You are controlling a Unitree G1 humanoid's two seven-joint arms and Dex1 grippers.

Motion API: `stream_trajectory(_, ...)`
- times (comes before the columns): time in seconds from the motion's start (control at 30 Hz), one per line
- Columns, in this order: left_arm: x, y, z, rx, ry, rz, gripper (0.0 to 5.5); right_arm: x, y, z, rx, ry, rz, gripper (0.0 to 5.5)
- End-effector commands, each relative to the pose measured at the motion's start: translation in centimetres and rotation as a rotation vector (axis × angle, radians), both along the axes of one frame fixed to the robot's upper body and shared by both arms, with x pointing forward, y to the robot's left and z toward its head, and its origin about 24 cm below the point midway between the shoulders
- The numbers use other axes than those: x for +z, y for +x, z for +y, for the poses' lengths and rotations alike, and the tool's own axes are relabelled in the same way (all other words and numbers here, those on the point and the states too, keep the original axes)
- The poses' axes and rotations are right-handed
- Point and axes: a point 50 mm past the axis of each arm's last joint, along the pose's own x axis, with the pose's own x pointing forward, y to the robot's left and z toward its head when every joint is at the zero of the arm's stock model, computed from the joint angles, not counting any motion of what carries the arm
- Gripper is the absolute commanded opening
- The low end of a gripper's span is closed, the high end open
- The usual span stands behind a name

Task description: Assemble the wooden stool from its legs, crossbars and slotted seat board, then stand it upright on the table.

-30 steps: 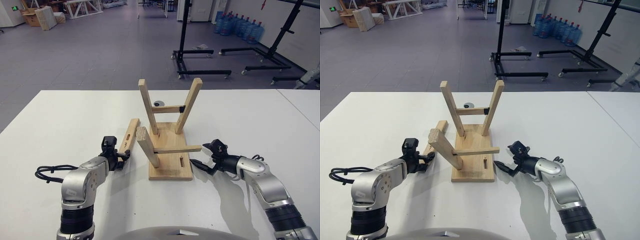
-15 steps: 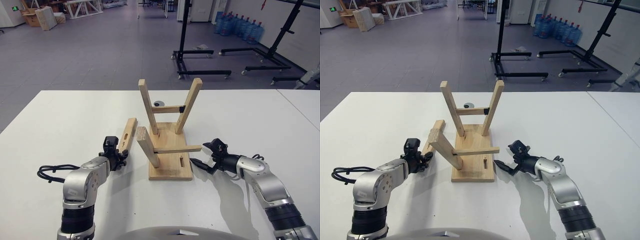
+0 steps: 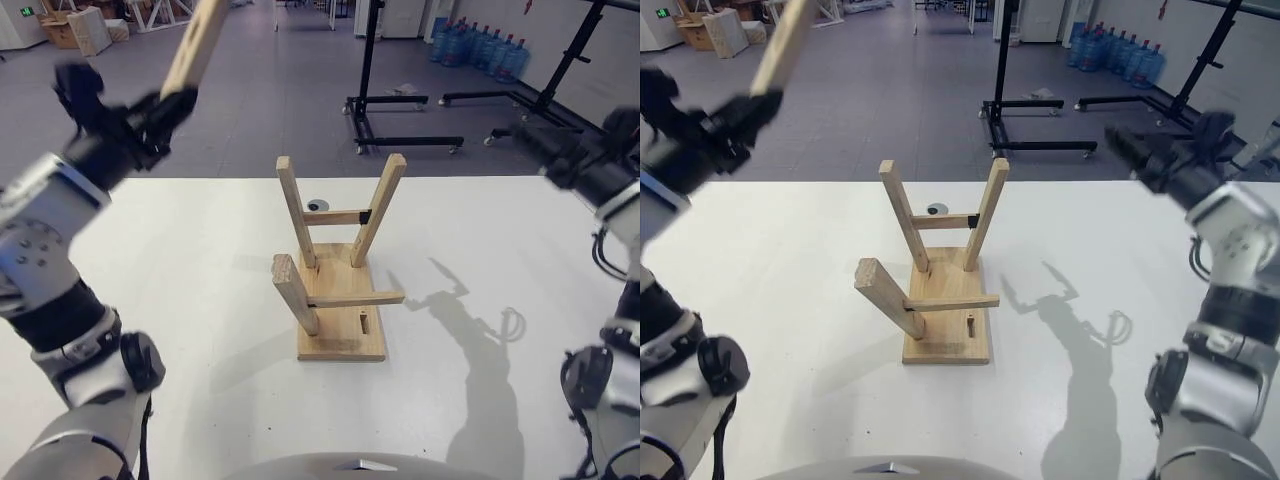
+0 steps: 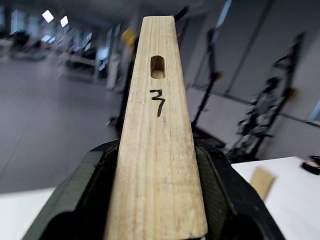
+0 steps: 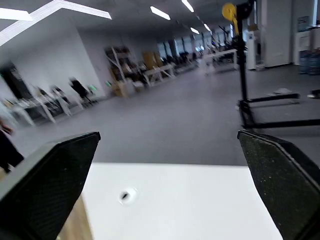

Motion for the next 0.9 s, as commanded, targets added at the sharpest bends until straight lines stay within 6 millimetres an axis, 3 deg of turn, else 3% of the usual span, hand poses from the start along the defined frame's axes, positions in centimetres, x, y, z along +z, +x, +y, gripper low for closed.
stream_trajectory(0.03,1.7,-0.2,-2.7,-0.404,-0.168,-0.039,2.06,4.9,0.4,5.0,0.384,0.262,-0.085,5.07)
stream_trajectory(0.13,0.0,-0.2,-5.7,-0.693,-0.251,0.041,2.06,6.7,0.0,11.4,0.767,0.359,-0.087,5.07)
stream_trajectory(0.27,-1.4,-0.3,-7.6,-0.866,-0.342,0.138,2.06,5.3,-0.6,15.4,0.942,0.432,-0.024,5.07)
stream_trajectory(0.53,-3.1,-0.4,-8.2,-0.85,-0.354,0.242,2.06,4.4,-2.2,15.9,0.983,0.535,-0.024,5.07)
stream_trajectory(0.9,-4.2,-1.2,-9.0,-0.866,-0.323,0.276,2.06,5.3,-2.0,18.0,0.975,0.578,0.016,5.07)
